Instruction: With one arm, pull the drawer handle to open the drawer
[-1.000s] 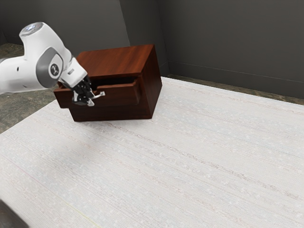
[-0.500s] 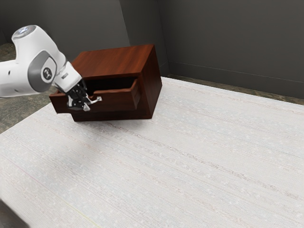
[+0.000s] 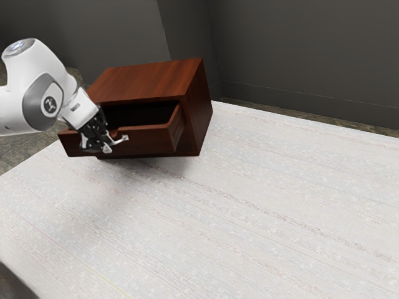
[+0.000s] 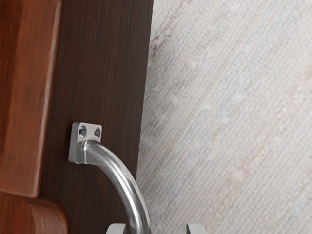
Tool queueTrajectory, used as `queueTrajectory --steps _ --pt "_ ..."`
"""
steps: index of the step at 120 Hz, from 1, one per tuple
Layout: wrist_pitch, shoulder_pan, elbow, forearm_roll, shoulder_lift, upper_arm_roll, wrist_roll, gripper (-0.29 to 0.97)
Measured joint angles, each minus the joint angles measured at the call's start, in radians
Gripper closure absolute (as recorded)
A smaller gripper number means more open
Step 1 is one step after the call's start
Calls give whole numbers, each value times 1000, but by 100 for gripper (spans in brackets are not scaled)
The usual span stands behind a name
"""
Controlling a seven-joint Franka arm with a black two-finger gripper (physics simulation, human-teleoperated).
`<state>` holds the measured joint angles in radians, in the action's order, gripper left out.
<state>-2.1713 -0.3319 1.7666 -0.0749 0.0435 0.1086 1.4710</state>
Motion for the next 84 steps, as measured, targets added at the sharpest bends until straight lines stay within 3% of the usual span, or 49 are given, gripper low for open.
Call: queueTrajectory --steps 64,84 --pt "-5 4 139 13 -136 1 2 62" --pt "2 -8 215 18 -291 -1 2 61"
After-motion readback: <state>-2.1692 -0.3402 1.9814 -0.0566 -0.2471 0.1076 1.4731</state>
